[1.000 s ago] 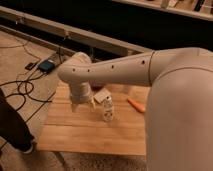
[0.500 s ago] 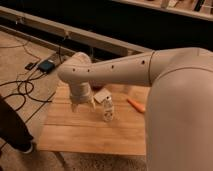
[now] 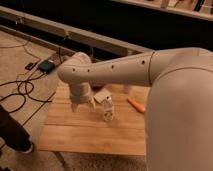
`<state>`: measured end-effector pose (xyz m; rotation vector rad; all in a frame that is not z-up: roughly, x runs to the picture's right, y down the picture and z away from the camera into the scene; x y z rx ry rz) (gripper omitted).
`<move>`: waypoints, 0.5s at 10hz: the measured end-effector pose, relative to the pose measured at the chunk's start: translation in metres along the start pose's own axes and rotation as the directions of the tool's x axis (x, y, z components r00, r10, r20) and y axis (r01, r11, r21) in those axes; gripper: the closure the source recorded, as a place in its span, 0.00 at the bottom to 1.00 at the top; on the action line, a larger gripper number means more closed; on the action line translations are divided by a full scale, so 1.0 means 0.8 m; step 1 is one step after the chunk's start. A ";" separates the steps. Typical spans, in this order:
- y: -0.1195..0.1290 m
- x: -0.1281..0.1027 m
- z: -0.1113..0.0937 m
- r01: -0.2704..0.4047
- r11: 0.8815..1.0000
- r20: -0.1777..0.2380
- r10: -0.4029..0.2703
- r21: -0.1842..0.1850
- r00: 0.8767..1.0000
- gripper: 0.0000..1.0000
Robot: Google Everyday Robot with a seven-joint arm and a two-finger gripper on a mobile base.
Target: Knock the bottle over
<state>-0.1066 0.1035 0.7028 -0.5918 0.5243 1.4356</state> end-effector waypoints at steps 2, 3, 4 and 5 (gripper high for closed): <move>-0.008 0.001 0.005 -0.011 1.000 -0.007 0.011 0.001 1.000 0.35; -0.015 0.002 0.009 -0.020 1.000 -0.011 0.020 0.003 1.000 0.35; -0.026 0.003 0.015 -0.036 0.999 -0.016 0.036 0.007 0.999 0.35; -0.036 0.003 0.021 -0.057 0.998 -0.020 0.057 0.007 0.998 0.35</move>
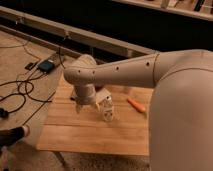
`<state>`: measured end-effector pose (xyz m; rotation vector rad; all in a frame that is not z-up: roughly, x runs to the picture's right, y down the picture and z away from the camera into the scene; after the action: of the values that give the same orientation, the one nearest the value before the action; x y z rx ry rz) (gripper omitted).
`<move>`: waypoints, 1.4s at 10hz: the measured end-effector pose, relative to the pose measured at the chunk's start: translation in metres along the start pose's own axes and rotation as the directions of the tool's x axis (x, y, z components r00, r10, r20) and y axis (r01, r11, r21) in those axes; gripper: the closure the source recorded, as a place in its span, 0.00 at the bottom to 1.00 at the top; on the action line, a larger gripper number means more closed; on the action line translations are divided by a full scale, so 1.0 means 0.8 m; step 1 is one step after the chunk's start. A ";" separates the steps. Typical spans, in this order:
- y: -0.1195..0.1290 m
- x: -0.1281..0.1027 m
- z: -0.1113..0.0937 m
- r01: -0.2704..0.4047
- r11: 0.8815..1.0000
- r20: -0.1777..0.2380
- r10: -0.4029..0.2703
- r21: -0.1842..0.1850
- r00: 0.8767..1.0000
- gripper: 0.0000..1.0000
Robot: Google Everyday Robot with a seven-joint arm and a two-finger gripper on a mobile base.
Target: Knock the bottle over
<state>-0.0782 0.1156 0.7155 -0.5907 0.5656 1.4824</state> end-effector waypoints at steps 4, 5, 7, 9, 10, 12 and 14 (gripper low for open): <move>-0.041 -0.005 0.024 -0.066 0.998 -0.020 0.066 0.015 0.998 0.35; -0.048 -0.008 0.026 -0.075 0.997 -0.020 0.076 0.019 0.997 0.35; -0.066 -0.019 0.033 -0.075 0.997 -0.014 0.076 0.028 0.997 0.35; -0.080 -0.037 0.038 -0.069 0.997 -0.006 0.069 0.031 0.998 0.35; -0.084 -0.045 0.039 -0.068 0.997 -0.002 0.068 0.033 0.998 0.35; -0.092 -0.075 0.036 -0.056 0.998 0.016 0.055 0.042 0.998 0.35; -0.086 -0.104 0.029 -0.037 0.998 0.031 0.035 0.052 0.999 0.35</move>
<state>-0.0108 0.0698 0.7900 -0.5186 0.5933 1.5032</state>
